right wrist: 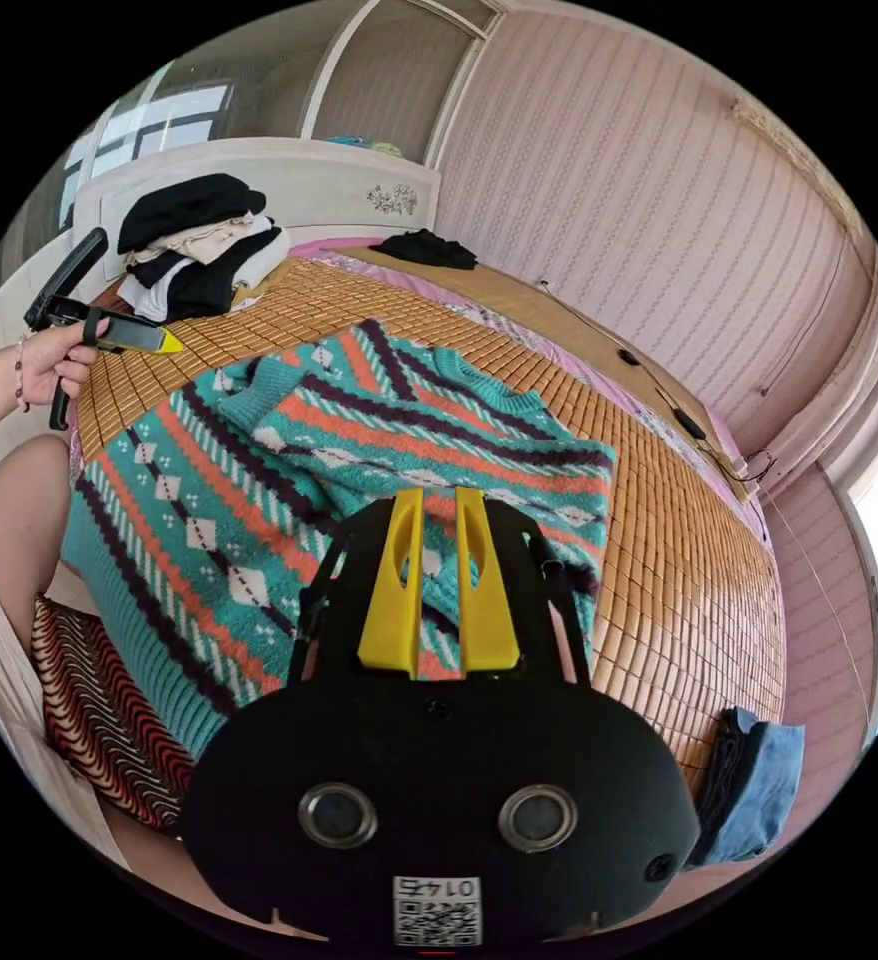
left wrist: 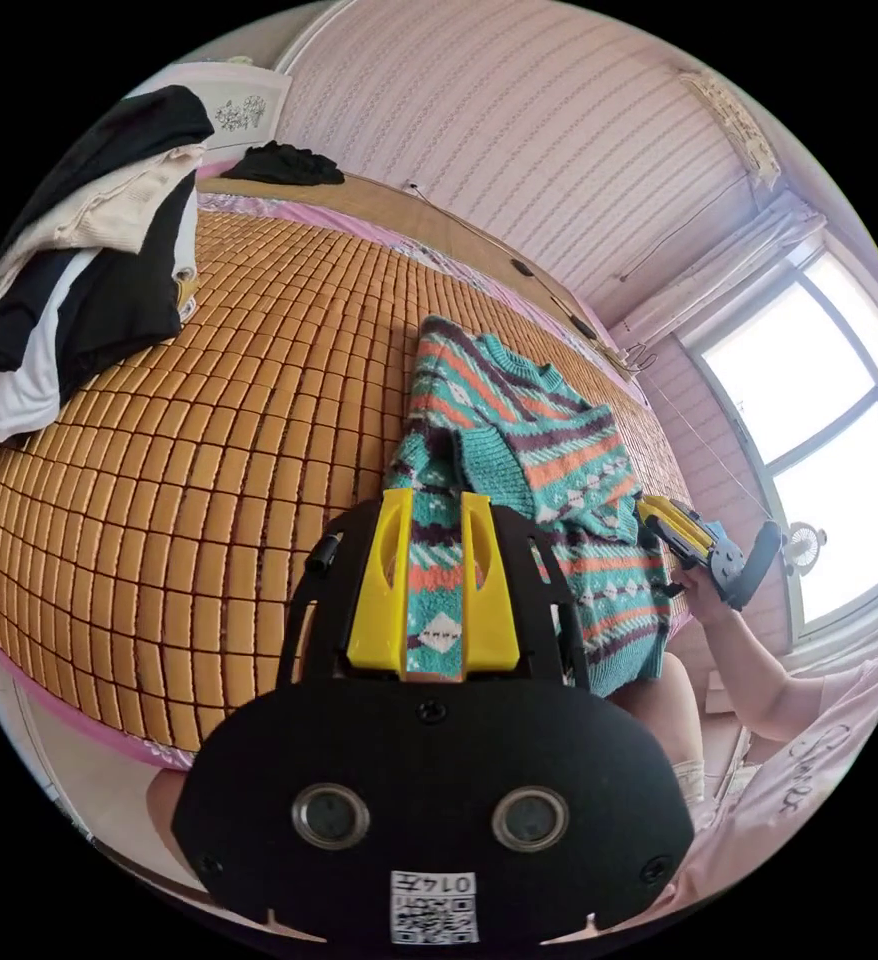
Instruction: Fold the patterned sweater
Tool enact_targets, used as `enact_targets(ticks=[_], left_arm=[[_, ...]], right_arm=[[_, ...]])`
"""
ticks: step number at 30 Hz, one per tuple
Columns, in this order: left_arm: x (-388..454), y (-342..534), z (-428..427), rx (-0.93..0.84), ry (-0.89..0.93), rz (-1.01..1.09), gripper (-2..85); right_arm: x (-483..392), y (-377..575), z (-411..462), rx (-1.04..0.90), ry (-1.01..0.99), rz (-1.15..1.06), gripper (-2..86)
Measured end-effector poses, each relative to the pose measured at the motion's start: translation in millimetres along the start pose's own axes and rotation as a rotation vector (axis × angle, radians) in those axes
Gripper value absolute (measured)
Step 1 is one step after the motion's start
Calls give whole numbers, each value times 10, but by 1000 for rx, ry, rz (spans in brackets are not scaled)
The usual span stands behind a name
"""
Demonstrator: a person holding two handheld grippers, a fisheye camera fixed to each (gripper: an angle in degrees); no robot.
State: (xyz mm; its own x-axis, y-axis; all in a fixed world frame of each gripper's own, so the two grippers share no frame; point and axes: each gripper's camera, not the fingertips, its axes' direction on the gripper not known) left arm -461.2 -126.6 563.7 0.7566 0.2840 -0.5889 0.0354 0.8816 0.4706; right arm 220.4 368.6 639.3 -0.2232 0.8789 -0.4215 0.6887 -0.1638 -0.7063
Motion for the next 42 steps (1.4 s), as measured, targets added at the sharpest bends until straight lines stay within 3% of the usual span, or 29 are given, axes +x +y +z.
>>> enact_targets(ticks=[7,9,12,14,16,18,23,27,31,33,36,39,42], left_arm=[[221,-562,430,-86,16,127,91],[246,-722,552,-118,34,141,94],[265,-872,753,-204,0,154,100],[260,-923,745,-191,-47,152,92],[250,-971,708,-200,-48,164,78],[236,-1050,614,-220,-66,179,16],[357,-1244,439,-156,-10,250,-7],[351,-1364,581,-213,-9,265,-5],[279,-1631,225,-116,-9,301,20],[51,-1960,58,-58,-67,233,82],[-226,-2466,204,-136,-16,158,135],[-462,-2824,467,-190,-33,52,139],[-676,-2915,605,-227,-13,-79,101]], right_arm=[[702,-292,375,-84,68,124,76],[945,-414,554,-72,78,161,166],[1301,-586,871,-156,30,249,200],[1500,-629,1072,-199,26,297,180],[1655,-615,1296,-289,10,312,107],[1837,-556,1424,-360,-37,292,58],[2439,-255,1260,-229,-207,511,42],[2745,41,1364,-225,-269,664,47],[2831,-9,1192,-112,-243,594,72],[2925,-35,1113,-5,-226,584,107],[3056,-66,1363,-90,-255,629,145],[3124,-84,1664,-273,-328,634,107],[3189,-106,1651,-287,-324,623,70]])
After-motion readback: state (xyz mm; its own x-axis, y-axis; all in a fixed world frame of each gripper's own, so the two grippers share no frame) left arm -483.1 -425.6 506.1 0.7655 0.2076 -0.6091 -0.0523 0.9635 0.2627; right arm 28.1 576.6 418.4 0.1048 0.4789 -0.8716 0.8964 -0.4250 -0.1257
